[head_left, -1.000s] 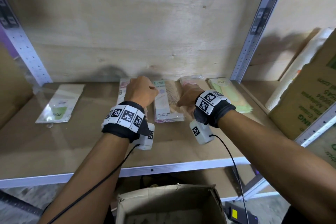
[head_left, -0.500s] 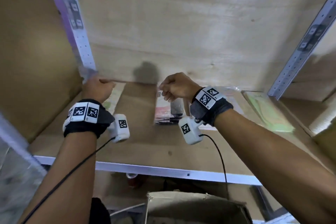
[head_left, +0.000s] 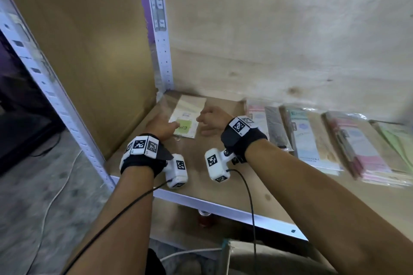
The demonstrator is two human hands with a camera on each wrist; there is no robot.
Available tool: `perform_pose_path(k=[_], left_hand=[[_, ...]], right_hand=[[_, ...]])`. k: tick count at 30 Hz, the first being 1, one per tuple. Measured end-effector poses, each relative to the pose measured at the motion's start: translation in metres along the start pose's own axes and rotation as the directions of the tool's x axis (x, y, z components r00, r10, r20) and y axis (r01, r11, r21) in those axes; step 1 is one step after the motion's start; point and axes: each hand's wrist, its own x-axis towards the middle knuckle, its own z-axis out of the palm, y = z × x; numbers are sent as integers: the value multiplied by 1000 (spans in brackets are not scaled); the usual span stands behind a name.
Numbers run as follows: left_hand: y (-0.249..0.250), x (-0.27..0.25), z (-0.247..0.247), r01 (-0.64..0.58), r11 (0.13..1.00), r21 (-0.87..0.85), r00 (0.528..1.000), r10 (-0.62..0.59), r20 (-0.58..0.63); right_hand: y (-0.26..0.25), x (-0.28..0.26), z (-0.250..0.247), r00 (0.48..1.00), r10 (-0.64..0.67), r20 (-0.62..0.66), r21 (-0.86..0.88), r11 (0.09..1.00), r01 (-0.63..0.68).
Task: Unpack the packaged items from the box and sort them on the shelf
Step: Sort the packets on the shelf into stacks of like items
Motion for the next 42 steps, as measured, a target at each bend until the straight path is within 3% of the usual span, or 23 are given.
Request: perform_pose_path(k=[3, 8, 11, 14, 19, 23, 26, 29, 32, 35, 37, 39, 42], left_hand=[[3, -3, 1, 85, 992, -97, 996, -83, 31], [17, -19, -5, 120, 953, -278, 987, -85, 133], [36, -33, -17, -22, 943, -331, 997, 45, 62], [57, -47, -22, -234, 928, -290, 972, 224, -69], [108, -81, -11, -505, 859, -82, 838, 466, -283], [153, -99, 9, -650, 759, 28, 675, 594, -438], [185, -112, 35, -707, 705, 58, 579, 624, -525], [212, -122, 62, -767, 641, 11, 530, 643, -553], [237, -131, 95, -792, 569, -222, 598, 652, -465], [256, -141, 132, -734, 520, -437, 670, 657, -345], [266, -146, 156, -671, 523, -525, 715, 644, -272], [273, -148, 177, -609, 551, -570, 760, 610, -224], [282, -144, 204, -505, 565, -653, 820, 550, -159]], right_hand=[[8, -3, 0, 998, 48, -37, 186, 982, -40], [15, -11, -11, 997, 30, -75, 203, 979, -14], [8, -26, -26, 994, -63, -95, 307, 948, 89], [-2, -44, -48, 981, -142, -130, 418, 890, 184], [-11, -84, -95, 957, -221, -189, 555, 780, 290], [-5, -125, -139, 914, -309, -263, 544, 735, 405], [4, -161, -172, 830, -420, -366, 380, 747, 545], [19, -190, -203, 707, -542, -455, 121, 749, 652], [39, -210, -238, 587, -594, -551, -174, 769, 615], [67, -227, -267, 548, -556, -625, -335, 825, 455], [92, -234, -284, 606, -506, -614, -350, 862, 366], [119, -240, -294, 707, -418, -570, -275, 908, 315], [155, -249, -301, 797, -345, -495, -65, 930, 362]])
